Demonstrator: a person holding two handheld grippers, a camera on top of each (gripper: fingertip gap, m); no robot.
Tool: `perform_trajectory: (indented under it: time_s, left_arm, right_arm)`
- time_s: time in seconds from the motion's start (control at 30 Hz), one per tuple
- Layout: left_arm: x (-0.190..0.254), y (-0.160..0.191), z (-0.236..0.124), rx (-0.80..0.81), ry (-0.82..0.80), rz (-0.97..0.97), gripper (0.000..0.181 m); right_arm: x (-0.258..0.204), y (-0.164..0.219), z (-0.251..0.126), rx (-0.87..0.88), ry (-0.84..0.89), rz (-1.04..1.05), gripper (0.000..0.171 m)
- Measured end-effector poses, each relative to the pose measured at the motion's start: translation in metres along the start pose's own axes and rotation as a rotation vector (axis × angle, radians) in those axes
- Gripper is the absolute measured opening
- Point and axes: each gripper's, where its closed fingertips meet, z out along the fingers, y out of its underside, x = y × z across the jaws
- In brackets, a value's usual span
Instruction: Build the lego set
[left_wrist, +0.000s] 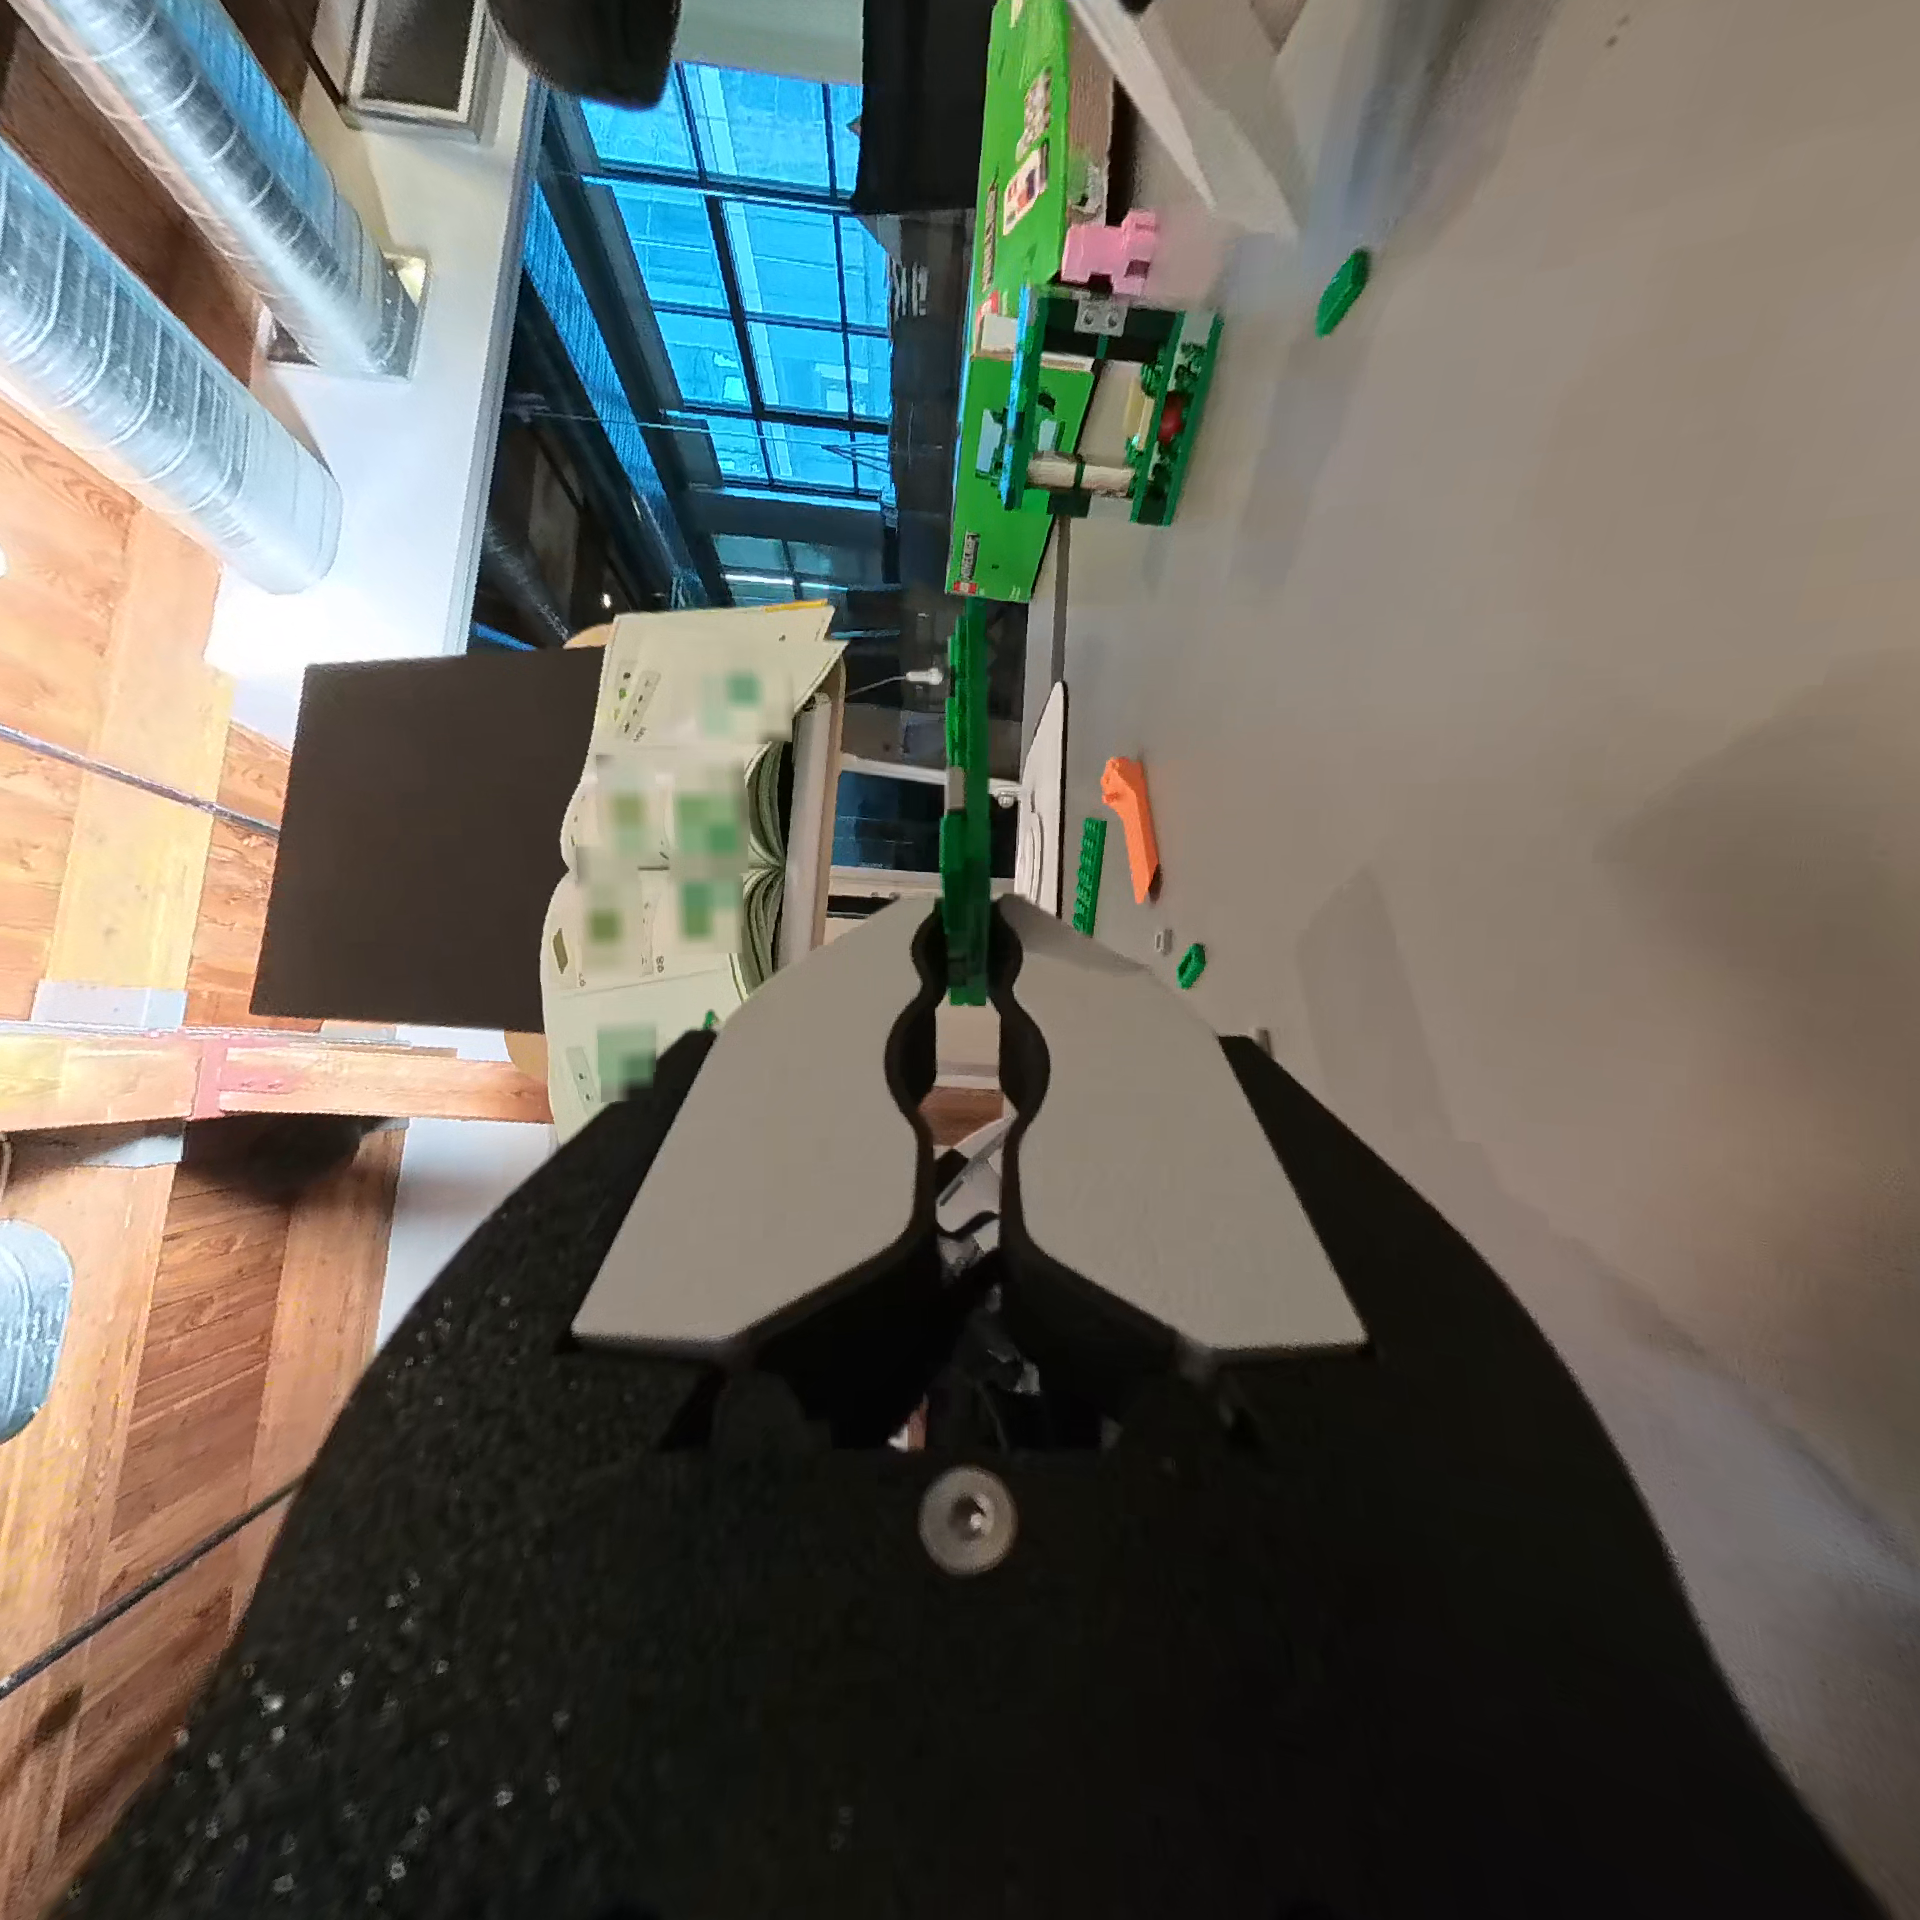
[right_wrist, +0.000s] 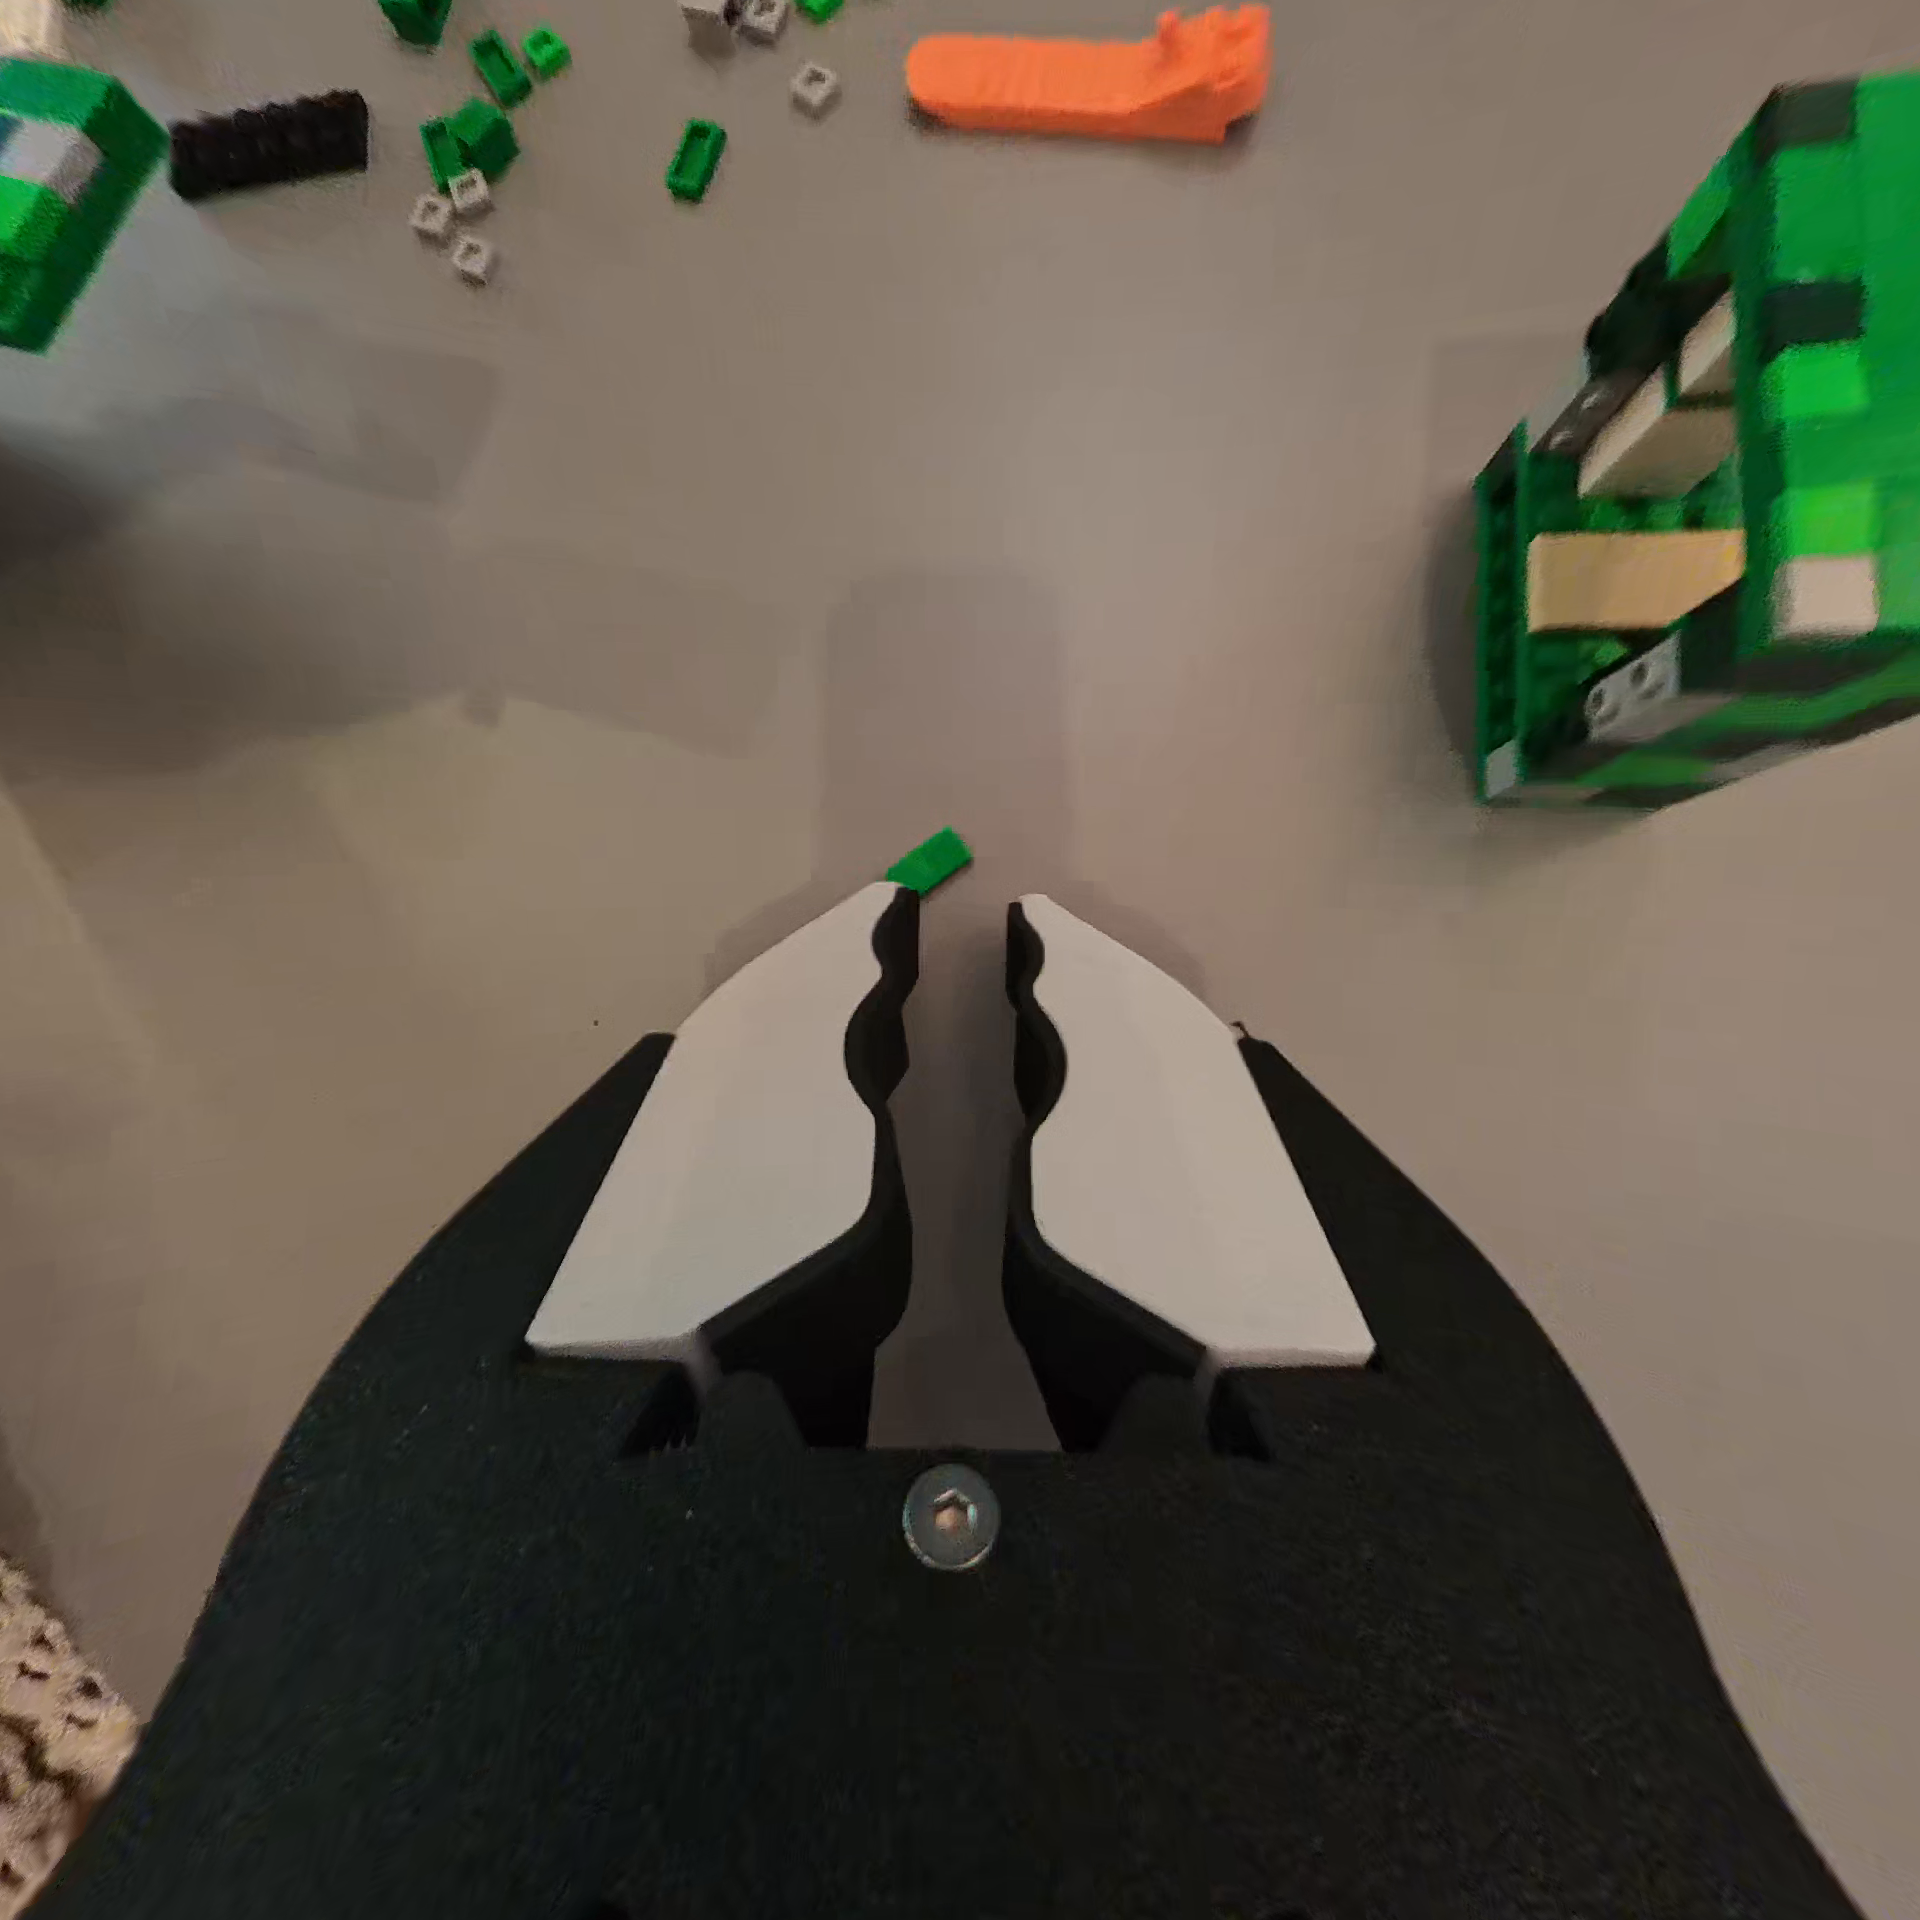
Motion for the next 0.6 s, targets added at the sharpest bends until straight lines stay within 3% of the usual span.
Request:
perform_trajectory:
  time_s: [0.17,0.43,0.6]
  left_arm:
    - [0.003,-0.003,-0.001,0.004,0.004,0.029,0.006]
    - [0.001,0.004,-0.002,-0.066,-0.021,0.11,0.006]
    - [0.003,0.006,-0.001,-0.1,-0.015,0.158,0.006]
  right_arm:
    - [-0.015,0.009,0.007,-0.015,0.065,-0.039,0.017]
    - [-0.002,-0.003,0.016,-0.037,0.178,-0.044,0.014]
    - [-0.004,-0.01,0.022,-0.042,0.171,-0.16,0.009]
